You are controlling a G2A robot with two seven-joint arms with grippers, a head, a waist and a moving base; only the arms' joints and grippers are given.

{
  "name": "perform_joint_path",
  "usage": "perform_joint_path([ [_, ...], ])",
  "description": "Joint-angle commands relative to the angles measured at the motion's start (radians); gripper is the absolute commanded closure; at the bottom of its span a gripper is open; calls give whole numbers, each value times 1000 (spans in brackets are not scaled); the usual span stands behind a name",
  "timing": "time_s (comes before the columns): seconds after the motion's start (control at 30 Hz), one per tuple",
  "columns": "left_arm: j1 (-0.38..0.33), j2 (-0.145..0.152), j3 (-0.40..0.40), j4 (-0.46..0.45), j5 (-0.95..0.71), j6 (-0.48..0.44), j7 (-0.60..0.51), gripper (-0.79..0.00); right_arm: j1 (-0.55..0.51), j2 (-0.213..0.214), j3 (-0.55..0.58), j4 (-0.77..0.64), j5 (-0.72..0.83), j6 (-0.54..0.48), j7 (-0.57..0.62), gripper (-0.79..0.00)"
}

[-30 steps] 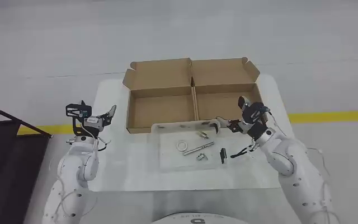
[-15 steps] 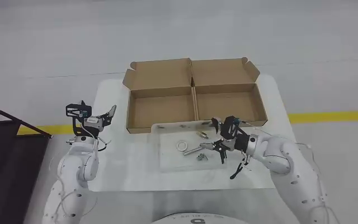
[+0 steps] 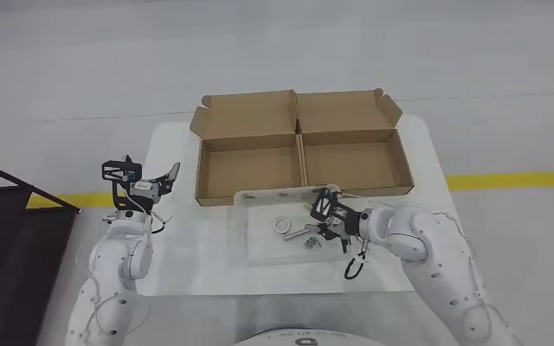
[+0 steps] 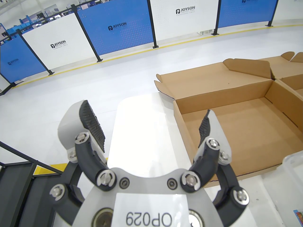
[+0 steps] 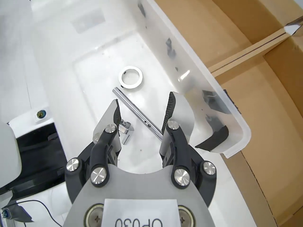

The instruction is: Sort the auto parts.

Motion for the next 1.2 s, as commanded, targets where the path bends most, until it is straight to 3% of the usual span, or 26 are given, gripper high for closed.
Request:
perform_joint_path([
  [0.0,0,0,0,0,0,0,0,-785,14,-2,-29,13,-10,16,16,-388],
  [1.17,0,0,0,0,0,0,0,-785,211,-27,-285,194,-45,68,68,-391],
])
